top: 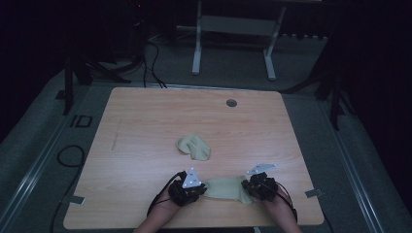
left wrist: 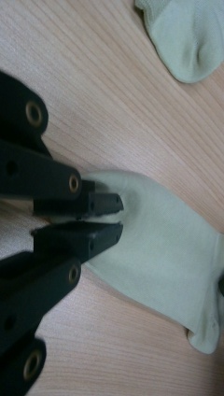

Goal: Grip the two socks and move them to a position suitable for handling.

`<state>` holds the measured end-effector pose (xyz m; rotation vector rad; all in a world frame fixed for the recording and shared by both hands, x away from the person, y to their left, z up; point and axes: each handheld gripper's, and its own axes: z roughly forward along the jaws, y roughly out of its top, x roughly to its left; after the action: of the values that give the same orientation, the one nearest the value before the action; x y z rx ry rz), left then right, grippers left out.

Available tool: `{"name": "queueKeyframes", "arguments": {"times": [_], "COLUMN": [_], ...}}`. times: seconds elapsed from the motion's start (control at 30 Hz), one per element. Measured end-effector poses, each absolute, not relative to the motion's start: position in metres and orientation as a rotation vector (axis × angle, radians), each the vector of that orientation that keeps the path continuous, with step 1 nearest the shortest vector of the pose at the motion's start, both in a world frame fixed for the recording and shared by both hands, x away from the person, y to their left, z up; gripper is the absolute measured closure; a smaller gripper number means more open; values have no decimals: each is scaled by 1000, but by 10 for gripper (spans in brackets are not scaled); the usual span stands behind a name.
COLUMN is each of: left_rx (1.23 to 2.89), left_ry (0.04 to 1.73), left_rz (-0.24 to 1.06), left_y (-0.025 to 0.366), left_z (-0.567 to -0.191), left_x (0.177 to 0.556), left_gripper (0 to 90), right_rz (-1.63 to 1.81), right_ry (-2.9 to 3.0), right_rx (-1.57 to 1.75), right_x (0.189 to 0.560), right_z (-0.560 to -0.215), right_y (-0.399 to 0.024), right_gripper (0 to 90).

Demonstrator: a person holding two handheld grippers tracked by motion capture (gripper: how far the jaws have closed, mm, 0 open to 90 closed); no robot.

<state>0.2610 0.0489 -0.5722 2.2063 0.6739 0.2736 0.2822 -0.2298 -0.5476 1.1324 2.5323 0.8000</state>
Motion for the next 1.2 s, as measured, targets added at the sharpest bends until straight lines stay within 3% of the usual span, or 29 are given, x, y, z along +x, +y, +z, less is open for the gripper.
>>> {"name": "queueKeyframes", "arguments": {"times": [0.17, 0.43, 0.57, 1.03, 1.17, 1.2], "left_rx": [2156, 2117, 2111, 2094, 2078, 2081], "left_ry": [681, 748, 796, 799, 805, 806], "left_rz": [258, 285, 270, 267, 265, 275], "left_y": [56, 84, 99, 117, 118, 117], "left_z": [-561, -558, -568, -570, -568, -568], "left_x": [256, 243, 240, 224, 222, 222], "left_gripper": [670, 669, 669, 624, 544, 456], "right_rz": [859, 927, 946, 893, 865, 855], "right_ry": [2507, 2464, 2454, 2503, 2516, 2517], "right_rx": [1101, 1039, 1028, 1003, 1018, 1053], "right_x": [279, 303, 325, 386, 397, 406], "right_z": [-532, -504, -496, -500, -509, -518], "right_y": [-227, -202, -179, -83, -69, -59], "right_gripper": [729, 614, 601, 523, 493, 467]}}
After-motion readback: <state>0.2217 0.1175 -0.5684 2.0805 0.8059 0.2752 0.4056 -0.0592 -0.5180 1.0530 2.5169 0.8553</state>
